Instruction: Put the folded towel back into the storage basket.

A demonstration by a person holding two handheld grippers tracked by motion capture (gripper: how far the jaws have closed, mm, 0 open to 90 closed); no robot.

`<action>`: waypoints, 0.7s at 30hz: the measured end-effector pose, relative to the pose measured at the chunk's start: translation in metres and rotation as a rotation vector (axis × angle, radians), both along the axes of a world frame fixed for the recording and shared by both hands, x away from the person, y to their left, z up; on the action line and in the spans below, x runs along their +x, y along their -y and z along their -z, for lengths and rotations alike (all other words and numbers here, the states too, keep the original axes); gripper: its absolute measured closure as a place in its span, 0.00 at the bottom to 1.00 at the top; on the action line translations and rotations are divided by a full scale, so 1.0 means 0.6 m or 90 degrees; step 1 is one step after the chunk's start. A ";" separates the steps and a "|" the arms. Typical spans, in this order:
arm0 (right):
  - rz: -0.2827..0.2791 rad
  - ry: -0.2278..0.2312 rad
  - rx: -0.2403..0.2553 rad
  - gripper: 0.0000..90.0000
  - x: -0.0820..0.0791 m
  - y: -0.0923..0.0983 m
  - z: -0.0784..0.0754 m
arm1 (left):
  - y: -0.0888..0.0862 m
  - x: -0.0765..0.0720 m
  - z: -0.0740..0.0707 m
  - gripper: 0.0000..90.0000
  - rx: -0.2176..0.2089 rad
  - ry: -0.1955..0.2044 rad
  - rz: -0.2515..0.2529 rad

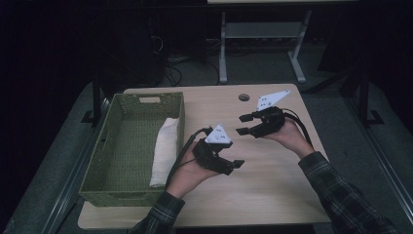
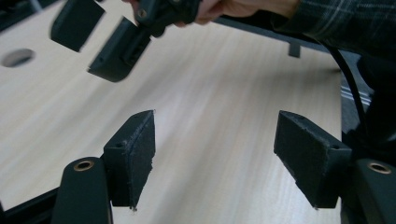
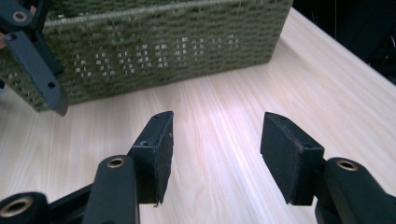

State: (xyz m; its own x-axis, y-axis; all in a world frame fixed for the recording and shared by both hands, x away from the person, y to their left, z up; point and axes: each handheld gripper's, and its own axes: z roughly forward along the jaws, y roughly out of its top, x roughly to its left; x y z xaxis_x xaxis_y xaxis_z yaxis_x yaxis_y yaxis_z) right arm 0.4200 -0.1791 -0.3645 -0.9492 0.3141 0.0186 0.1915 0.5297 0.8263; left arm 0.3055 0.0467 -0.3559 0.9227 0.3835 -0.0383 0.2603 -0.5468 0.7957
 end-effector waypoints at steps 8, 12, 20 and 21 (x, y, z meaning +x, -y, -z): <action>0.014 -0.015 -0.013 0.48 -0.018 0.028 0.035 | 0.023 -0.012 0.041 0.32 0.010 -0.004 0.026; 0.021 -0.032 -0.016 0.47 -0.025 0.039 0.057 | 0.032 -0.018 0.069 0.31 0.009 -0.012 0.039; 0.034 -0.055 -0.021 0.45 -0.033 0.055 0.105 | 0.037 -0.024 0.120 0.30 0.029 -0.036 0.066; 0.036 -0.053 -0.021 0.45 -0.034 0.056 0.110 | 0.037 -0.025 0.125 0.29 0.030 -0.038 0.065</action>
State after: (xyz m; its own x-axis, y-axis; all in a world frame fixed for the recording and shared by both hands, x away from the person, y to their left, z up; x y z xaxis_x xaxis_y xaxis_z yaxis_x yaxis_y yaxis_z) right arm 0.3998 -0.2130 -0.4302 -0.9255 0.3690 0.0850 0.2890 0.5431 0.7884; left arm 0.2903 0.0244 -0.4309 0.9538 0.2901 -0.0782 0.2470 -0.6089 0.7538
